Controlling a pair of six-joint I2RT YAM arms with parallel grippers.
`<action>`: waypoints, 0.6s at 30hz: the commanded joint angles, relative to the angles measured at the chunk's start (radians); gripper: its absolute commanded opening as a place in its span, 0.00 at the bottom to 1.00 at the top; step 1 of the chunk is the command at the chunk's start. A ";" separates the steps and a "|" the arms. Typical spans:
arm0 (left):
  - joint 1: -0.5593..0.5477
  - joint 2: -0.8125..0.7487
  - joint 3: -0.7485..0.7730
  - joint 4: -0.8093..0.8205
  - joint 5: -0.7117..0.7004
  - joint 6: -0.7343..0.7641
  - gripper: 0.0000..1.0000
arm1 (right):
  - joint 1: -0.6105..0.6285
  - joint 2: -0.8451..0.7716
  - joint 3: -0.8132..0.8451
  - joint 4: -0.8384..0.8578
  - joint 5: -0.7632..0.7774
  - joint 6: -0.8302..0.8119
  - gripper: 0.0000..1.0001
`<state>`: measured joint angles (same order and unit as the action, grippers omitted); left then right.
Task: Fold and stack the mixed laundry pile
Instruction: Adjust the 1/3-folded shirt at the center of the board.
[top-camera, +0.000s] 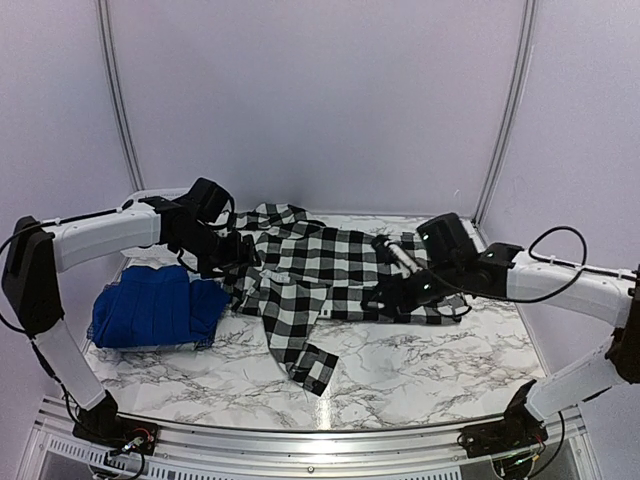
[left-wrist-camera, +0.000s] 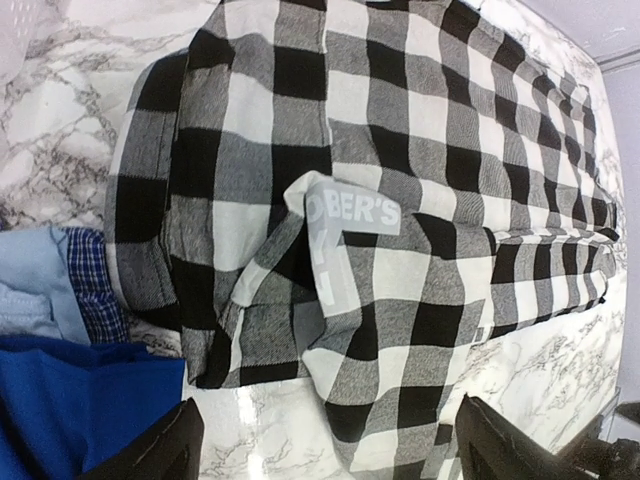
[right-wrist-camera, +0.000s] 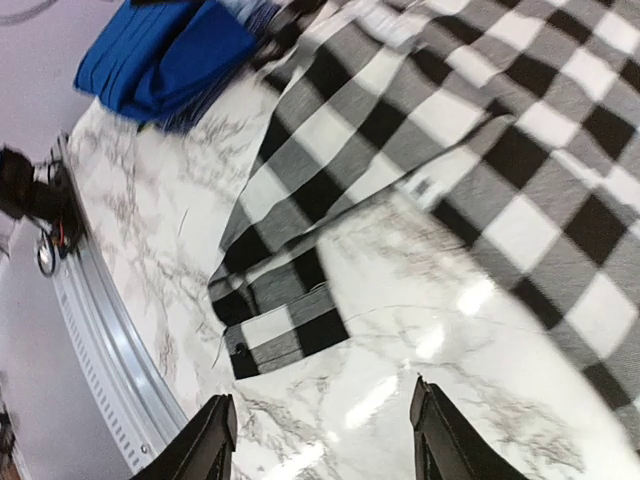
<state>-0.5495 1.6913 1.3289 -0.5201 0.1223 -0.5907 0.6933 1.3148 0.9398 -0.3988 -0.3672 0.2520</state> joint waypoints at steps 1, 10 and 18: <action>0.003 -0.049 -0.066 -0.013 -0.020 -0.050 0.92 | 0.224 0.117 0.058 -0.046 0.146 -0.018 0.55; 0.003 -0.170 -0.173 -0.013 -0.047 -0.091 0.96 | 0.471 0.449 0.265 -0.080 0.232 -0.072 0.51; 0.005 -0.197 -0.168 -0.031 -0.088 -0.082 0.97 | 0.535 0.657 0.400 -0.175 0.306 -0.093 0.54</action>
<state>-0.5495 1.5146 1.1564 -0.5255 0.0689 -0.6712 1.1980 1.9026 1.2575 -0.4915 -0.1452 0.1783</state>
